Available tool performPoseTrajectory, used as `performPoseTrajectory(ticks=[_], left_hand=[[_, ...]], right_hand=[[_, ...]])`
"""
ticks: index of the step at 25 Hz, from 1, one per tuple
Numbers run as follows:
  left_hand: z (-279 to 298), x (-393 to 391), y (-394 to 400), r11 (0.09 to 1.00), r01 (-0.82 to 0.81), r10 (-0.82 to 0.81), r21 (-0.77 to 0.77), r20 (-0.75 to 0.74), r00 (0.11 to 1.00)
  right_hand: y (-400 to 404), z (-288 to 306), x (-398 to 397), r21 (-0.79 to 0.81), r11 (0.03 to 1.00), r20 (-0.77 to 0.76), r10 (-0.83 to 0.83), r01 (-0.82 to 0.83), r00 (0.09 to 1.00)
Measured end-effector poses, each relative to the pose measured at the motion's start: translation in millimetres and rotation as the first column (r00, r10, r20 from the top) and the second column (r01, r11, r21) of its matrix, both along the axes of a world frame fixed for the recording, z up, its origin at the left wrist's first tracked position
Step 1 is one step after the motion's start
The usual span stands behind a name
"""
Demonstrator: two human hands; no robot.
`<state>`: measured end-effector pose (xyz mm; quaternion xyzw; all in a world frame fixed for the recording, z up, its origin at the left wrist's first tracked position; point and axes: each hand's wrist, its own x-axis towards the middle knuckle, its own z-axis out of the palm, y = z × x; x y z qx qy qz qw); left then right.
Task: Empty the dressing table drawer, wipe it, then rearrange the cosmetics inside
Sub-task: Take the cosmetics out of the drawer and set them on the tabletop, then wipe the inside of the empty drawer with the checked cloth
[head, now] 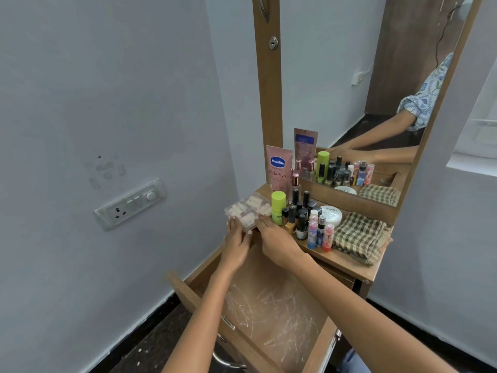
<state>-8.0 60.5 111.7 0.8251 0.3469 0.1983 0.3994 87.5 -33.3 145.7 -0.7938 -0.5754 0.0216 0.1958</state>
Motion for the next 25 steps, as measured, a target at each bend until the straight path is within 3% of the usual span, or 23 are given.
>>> performPoseTrajectory(ticks=[2, 5, 9, 12, 14, 15, 21, 25], left_hand=[[-2.2, -10.5, -7.3, 0.976, 0.051, -0.014, 0.212, -0.172, 0.985], [-1.7, -24.8, -48.4, 0.857, 0.171, 0.007, 0.487, -0.343, 0.939], [-8.2, -18.5, -110.8, 0.724, 0.423, -0.217, 0.545, -0.402, 0.89], [-12.0, 4.5, -138.4, 0.648, 0.543, -0.325, 0.534, -0.451, 0.832], [-10.9, 17.7, -148.6, 0.627, 0.569, -0.351, 0.532, -0.459, 0.816], [-10.2, 22.9, -151.0, 0.622, 0.579, -0.356, 0.527, -0.467, 0.809], [-6.2, 33.8, -154.7, 0.637, 0.601, -0.36, 0.483, -0.502, 0.786], [-5.7, 36.2, -154.0, 0.635, 0.611, -0.358, 0.474, -0.52, 0.776]], right_hand=[[-24.8, -1.9, -8.2, 0.058, 0.997, 0.019, 0.049, -0.05, 0.999], [-88.1, -7.7, -10.9, 0.191, 0.978, 0.096, 0.063, -0.08, 0.993], [-159.9, -24.1, 28.1, 0.439, 0.892, 0.12, -0.18, 0.111, 0.976], [-171.6, -25.9, 72.2, 0.163, 0.936, 0.12, -0.332, 0.311, 0.936], [-172.7, -25.6, 87.1, -0.049, 0.954, 0.126, -0.288, 0.296, 0.949], [-172.9, -25.7, 88.6, -0.083, 0.952, 0.137, -0.282, 0.295, 0.95], [-183.9, -22.0, 67.9, 0.114, 0.907, 0.171, -0.42, 0.405, 0.891], [-182.6, -25.7, 76.2, -0.007, 0.944, 0.015, -0.329, 0.329, 0.944]])
